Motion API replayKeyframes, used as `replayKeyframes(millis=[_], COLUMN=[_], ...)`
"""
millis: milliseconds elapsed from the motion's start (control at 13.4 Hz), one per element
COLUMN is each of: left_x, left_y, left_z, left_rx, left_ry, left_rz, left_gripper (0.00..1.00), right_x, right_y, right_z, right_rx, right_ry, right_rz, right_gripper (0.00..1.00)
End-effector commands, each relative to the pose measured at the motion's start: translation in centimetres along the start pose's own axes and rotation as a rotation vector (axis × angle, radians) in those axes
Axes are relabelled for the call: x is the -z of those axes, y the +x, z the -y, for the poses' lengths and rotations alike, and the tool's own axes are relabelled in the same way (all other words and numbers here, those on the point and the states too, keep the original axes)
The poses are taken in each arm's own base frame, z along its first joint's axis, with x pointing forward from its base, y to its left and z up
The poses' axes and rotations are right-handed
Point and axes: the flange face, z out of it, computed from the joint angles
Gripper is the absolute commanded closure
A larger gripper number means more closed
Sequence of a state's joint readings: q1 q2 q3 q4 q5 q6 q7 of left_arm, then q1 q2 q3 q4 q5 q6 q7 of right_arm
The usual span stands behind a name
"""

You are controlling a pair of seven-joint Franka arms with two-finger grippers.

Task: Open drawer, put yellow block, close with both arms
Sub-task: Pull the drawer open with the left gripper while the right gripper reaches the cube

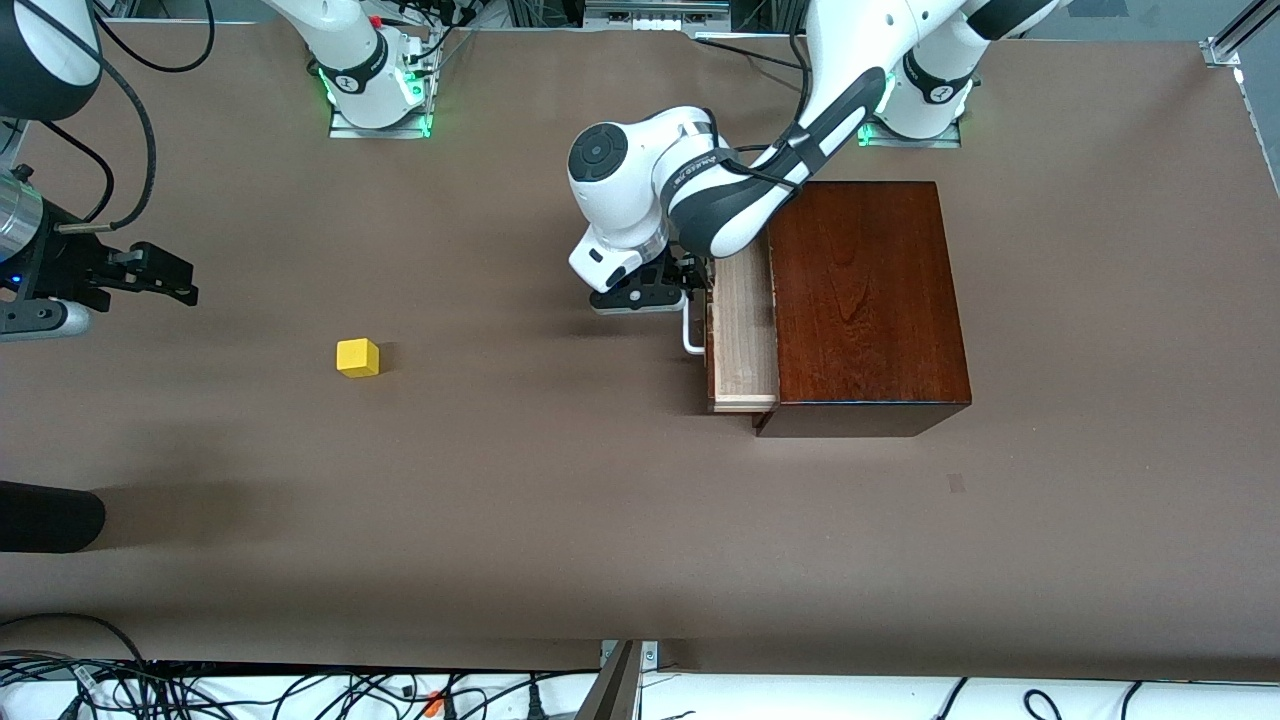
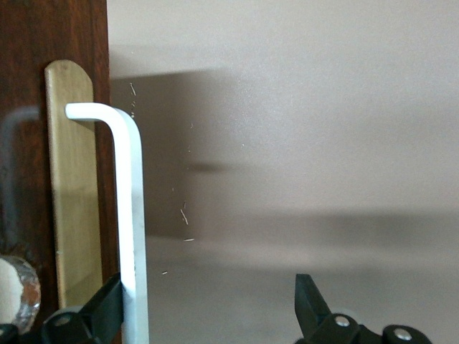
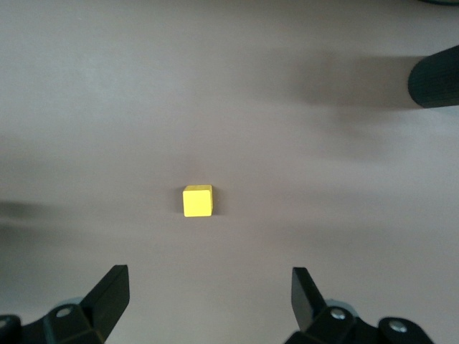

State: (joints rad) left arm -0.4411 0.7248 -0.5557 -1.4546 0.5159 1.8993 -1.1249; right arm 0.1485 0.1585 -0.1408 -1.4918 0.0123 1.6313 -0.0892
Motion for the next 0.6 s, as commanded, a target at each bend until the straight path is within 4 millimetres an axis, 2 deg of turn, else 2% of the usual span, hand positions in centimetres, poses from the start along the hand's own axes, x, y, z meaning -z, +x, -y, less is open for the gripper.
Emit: replayKeyframes(millis=[0,298,372,521], left_x=[0.8,1.1,1.5,1.6], left_y=[-0.1,-0.4,-0.2,-0.3], left_z=[-2.3,-3.1,-3.3,-4.4], left_rx=[0.022,0.027,0.031,0.037], left_ry=[-0.073,-0.111,-0.125,-0.142], left_rz=[0.011,-0.005,-0.011,-0.009], left_gripper=[0.00,0.00,0.00,0.00], right_x=[0.7,-2.3,-3.8,-4.7], right_y=[-0.2,0.6,1.1,1.0], right_z=[0.7,1.1,1.2,1.7], right_rx=[0.019,0.023,0.023,0.059], right_ry=[0.023,0.025,0.025,0.025], right_rz=[-0.004,0.055,0.086,0.113], right_gripper=[0.00,0.00,0.00,0.00])
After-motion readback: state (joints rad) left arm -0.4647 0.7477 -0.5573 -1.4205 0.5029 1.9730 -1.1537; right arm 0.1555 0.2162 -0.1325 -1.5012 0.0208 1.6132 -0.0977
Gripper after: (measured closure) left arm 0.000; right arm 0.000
